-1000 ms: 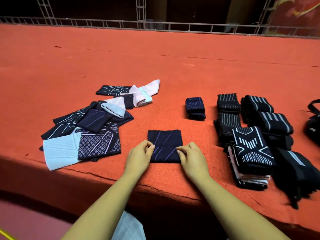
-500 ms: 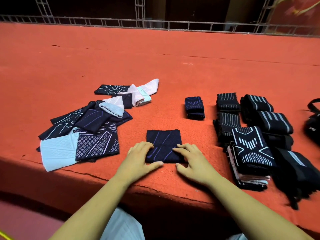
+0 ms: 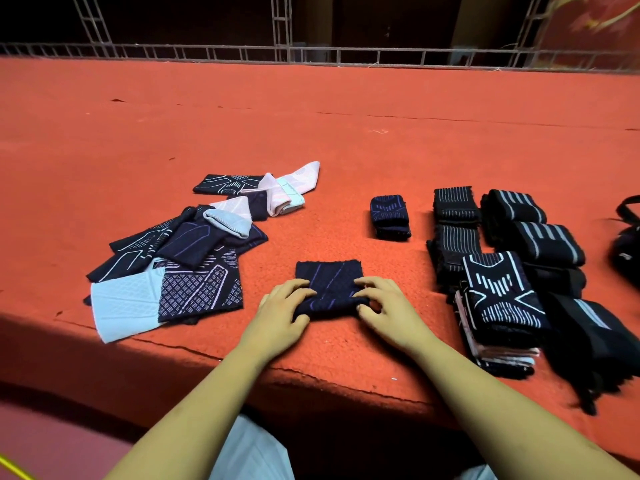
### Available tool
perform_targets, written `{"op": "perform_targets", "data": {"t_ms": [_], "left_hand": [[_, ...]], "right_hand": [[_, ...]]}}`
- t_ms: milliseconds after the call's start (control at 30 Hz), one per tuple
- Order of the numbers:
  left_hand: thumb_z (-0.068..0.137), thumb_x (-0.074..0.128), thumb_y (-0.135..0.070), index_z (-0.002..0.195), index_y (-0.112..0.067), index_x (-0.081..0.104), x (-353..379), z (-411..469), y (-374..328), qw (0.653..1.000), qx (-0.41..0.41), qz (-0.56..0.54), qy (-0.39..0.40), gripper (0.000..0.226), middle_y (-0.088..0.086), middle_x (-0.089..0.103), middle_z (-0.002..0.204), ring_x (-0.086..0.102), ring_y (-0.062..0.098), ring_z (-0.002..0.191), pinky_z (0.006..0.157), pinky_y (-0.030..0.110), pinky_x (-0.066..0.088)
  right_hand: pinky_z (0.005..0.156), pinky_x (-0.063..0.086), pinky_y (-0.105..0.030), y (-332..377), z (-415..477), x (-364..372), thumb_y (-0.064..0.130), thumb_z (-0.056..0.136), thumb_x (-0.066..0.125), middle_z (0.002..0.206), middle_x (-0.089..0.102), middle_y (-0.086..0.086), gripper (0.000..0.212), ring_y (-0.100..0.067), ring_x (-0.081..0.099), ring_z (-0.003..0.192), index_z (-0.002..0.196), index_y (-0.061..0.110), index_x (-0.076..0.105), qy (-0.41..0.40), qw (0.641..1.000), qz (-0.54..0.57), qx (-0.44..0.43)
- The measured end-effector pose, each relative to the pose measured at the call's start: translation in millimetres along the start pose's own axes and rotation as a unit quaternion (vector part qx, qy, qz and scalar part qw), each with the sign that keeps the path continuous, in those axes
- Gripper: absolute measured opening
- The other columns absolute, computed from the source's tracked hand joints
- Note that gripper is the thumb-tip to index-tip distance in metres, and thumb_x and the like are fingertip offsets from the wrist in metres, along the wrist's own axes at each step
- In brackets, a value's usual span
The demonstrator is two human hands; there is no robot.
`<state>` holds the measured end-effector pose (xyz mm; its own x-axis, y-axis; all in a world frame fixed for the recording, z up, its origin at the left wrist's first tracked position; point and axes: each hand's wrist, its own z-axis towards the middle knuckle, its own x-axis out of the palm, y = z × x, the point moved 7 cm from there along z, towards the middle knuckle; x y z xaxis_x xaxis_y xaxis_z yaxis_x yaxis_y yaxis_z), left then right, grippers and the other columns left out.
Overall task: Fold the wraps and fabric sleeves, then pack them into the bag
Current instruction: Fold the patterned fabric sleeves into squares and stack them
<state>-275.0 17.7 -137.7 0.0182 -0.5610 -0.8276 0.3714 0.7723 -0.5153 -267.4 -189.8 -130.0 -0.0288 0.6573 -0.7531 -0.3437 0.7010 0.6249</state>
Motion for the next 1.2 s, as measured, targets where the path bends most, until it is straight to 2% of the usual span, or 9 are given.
{"op": "perform_targets", "data": {"t_ms": [133, 233, 300, 400, 500, 700, 900, 1100, 1200], "left_hand": [[0.082, 0.05, -0.043, 0.096, -0.021, 0.069, -7.1, -2.1, 0.6, 0.998, 0.019, -0.058, -0.003, 0.032, -0.016, 0.051, 0.136, 0.044, 0.012, 0.122, 0.107, 0.044, 0.036], [0.087, 0.048, -0.046, 0.096, -0.034, 0.064, -12.3, -9.7, -9.8, 0.994, 0.023, -0.105, 0.014, 0.022, -0.022, 0.063, 0.1, 0.056, 0.008, 0.1, 0.096, 0.038, 0.043], [0.089, 0.053, -0.043, 0.097, -0.038, 0.063, -14.9, -15.0, -12.9, 0.989, 0.007, -0.149, 0.014, 0.014, -0.022, 0.067, 0.092, 0.06, 0.001, 0.094, 0.09, 0.027, 0.045], [0.09, 0.058, -0.037, 0.095, -0.029, 0.064, -16.2, -18.5, -10.6, 0.981, -0.023, -0.194, -0.007, 0.011, -0.016, 0.07, 0.084, 0.06, -0.003, 0.081, 0.079, 0.025, 0.046], [0.091, 0.065, -0.035, 0.09, -0.021, 0.06, -14.1, -13.2, -5.6, 0.979, -0.072, -0.184, -0.043, 0.015, -0.001, 0.066, 0.073, 0.055, 0.002, 0.068, 0.071, 0.027, 0.046], [0.086, 0.072, -0.025, 0.088, -0.015, 0.058, -6.9, -4.5, 1.2, 0.979, -0.144, -0.101, -0.099, 0.017, -0.001, 0.057, 0.078, 0.049, 0.008, 0.067, 0.067, 0.027, 0.037], [0.087, 0.07, -0.028, 0.094, -0.012, 0.056, -3.9, 4.9, 5.4, 0.976, -0.197, -0.067, -0.063, 0.022, 0.001, 0.056, 0.089, 0.053, 0.02, 0.087, 0.073, 0.029, 0.033], [0.087, 0.073, -0.014, 0.083, -0.019, 0.051, 1.2, 14.6, 4.3, 0.96, -0.201, -0.193, -0.004, 0.022, -0.005, 0.053, 0.075, 0.049, 0.015, 0.071, 0.064, 0.027, 0.036], [0.086, 0.069, -0.02, 0.083, -0.028, 0.049, -5.5, 16.1, -8.7, 0.943, -0.161, -0.29, -0.002, 0.022, 0.01, 0.062, 0.078, 0.052, 0.017, 0.07, 0.066, 0.032, 0.04]], "right_hand": [[0.104, 0.041, -0.025, 6.3, -2.0, -6.2, 0.017, 0.085, 0.058, 0.117, 0.067, 0.01, 0.022, -0.003, 0.058, 0.113, 0.101, 0.02, 0.073, 0.009, 0.993, 0.112, 0.025], [0.085, 0.046, -0.019, 16.9, -11.9, -16.4, 0.006, 0.092, 0.06, 0.09, 0.071, 0.014, 0.021, 0.005, 0.062, 0.086, 0.093, 0.025, 0.07, 0.005, 0.988, 0.154, 0.026], [0.074, 0.045, -0.016, 20.3, -16.7, -20.4, 0.002, 0.093, 0.059, 0.079, 0.067, 0.015, 0.025, 0.007, 0.058, 0.074, 0.087, 0.025, 0.067, -0.004, 0.985, 0.171, 0.031], [0.058, 0.042, -0.026, 12.9, -19.9, -14.0, 0.009, 0.095, 0.059, 0.063, 0.059, 0.01, 0.015, -0.004, 0.05, 0.057, 0.085, 0.021, 0.064, -0.021, 0.977, 0.194, 0.081], [0.054, 0.037, -0.021, 4.9, -21.1, -7.5, 0.014, 0.095, 0.061, 0.053, 0.055, 0.01, 0.005, 0.0, 0.043, 0.05, 0.094, 0.019, 0.061, -0.061, 0.976, 0.176, 0.115], [0.063, 0.04, -0.025, 0.9, -19.6, -7.6, 0.025, 0.092, 0.066, 0.067, 0.063, 0.005, 0.007, -0.01, 0.058, 0.066, 0.097, 0.022, 0.062, -0.142, 0.973, 0.092, 0.16], [0.083, 0.048, -0.035, -1.2, -14.5, -3.4, 0.029, 0.09, 0.066, 0.088, 0.063, 0.004, 0.016, -0.021, 0.063, 0.089, 0.104, 0.022, 0.064, -0.121, 0.976, 0.017, 0.179], [0.096, 0.04, -0.028, -2.2, -9.4, -6.3, 0.023, 0.09, 0.066, 0.108, 0.058, -0.005, 0.027, -0.022, 0.058, 0.107, 0.116, 0.015, 0.065, -0.063, 0.986, -0.012, 0.153], [0.098, 0.038, -0.027, 8.4, -5.2, -13.6, 0.022, 0.087, 0.063, 0.112, 0.061, -0.003, 0.036, -0.022, 0.056, 0.11, 0.123, 0.016, 0.063, -0.036, 0.99, -0.041, 0.128]]}}
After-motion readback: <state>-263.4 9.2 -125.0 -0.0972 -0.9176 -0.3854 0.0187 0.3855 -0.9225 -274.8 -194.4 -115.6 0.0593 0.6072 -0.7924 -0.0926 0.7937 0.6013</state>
